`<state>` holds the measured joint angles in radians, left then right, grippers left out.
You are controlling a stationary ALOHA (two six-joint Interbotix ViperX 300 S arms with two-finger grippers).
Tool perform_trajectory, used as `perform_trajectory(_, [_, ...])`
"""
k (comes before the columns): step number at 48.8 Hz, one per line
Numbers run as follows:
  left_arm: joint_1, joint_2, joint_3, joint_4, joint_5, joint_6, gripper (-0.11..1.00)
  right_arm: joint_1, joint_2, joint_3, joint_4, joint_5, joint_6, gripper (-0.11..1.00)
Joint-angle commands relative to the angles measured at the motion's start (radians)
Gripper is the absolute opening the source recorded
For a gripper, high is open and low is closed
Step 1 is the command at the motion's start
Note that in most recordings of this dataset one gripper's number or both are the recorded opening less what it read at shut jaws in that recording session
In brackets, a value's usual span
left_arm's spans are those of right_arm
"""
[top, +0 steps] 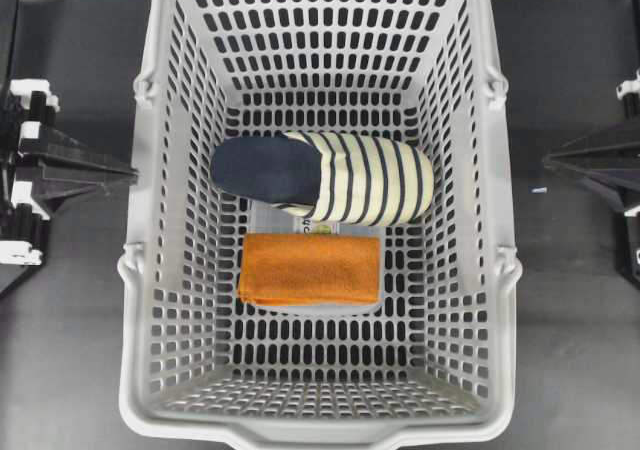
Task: Pick up the orange cloth from the shopping basket with the left arm.
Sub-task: 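Move the left gripper over the basket toward the orange cloth, then lower the open left gripper onto the orange cloth's edge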
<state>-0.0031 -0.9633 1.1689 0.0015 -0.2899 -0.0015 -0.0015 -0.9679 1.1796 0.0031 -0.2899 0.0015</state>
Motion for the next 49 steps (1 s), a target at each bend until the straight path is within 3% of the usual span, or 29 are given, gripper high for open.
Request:
perform_trajectory(1, [-0.006,0.002,-0.057,0.041,0.021,-0.037,0.06,0.005,0.011,-0.017,0.003,-0.008,0.009,0.0])
perform_trajectory(10, [-0.011,0.032,-0.178,0.041,0.202,-0.104,0.0,0.006,0.012,-0.018,0.018,0.025,0.044,0.0])
perform_trajectory(17, [-0.023,0.078,-0.296,0.043,0.4,-0.101,0.0,0.005,0.011,-0.023,0.02,0.052,0.075,0.0])
perform_trajectory(26, [-0.035,0.169,-0.437,0.043,0.569,-0.101,0.0,0.005,0.011,-0.046,0.02,0.137,0.106,0.02])
perform_trajectory(40, [-0.052,0.319,-0.588,0.043,0.718,-0.12,0.0,0.006,0.008,-0.066,0.02,0.186,0.109,0.77])
perform_trajectory(43, [-0.057,0.354,-0.62,0.043,0.727,-0.121,0.0,0.006,0.006,-0.069,0.021,0.193,0.109,0.81])
perform_trajectory(49, [-0.067,0.416,-0.667,0.043,0.756,-0.114,0.0,0.006,0.003,-0.069,0.021,0.192,0.107,0.75])
